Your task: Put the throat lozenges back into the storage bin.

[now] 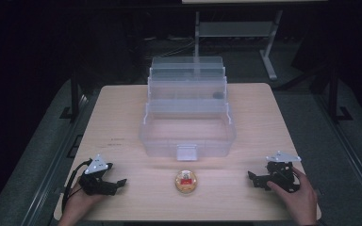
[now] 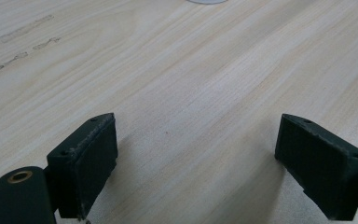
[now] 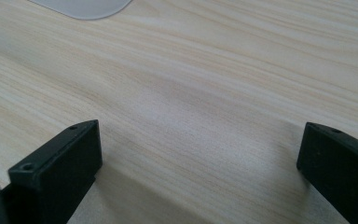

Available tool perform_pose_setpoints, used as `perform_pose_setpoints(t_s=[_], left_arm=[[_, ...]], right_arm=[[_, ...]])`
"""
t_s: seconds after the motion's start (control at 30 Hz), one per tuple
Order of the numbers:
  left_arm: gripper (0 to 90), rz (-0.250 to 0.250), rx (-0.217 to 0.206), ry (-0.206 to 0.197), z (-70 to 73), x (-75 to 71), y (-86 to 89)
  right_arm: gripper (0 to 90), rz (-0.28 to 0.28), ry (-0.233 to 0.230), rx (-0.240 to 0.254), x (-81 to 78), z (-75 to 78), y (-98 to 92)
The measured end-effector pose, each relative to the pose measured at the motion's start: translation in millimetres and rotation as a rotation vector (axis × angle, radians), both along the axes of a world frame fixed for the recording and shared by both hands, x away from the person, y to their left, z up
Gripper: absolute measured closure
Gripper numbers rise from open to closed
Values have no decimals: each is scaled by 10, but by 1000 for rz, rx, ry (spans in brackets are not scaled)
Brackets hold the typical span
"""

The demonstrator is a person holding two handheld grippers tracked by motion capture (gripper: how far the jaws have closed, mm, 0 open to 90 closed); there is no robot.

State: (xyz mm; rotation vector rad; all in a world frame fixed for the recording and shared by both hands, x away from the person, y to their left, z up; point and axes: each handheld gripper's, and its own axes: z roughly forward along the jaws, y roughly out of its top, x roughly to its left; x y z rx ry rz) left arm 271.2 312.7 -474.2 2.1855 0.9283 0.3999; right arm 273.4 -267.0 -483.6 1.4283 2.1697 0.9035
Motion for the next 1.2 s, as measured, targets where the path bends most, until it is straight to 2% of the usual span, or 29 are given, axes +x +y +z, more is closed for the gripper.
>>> perform_pose_setpoints(t_s=[0.47,0.67,1.2], left_arm=[[125,-10,0,1,4,5,14],[133,-8,6,20,34,11,14],[134,-46,-18,19,170,-2,-139]], right_arm=[[0,0,0,0,1,0,0],[0,-1,0,0,0,0,0],[0,0,0,0,1,0,0]])
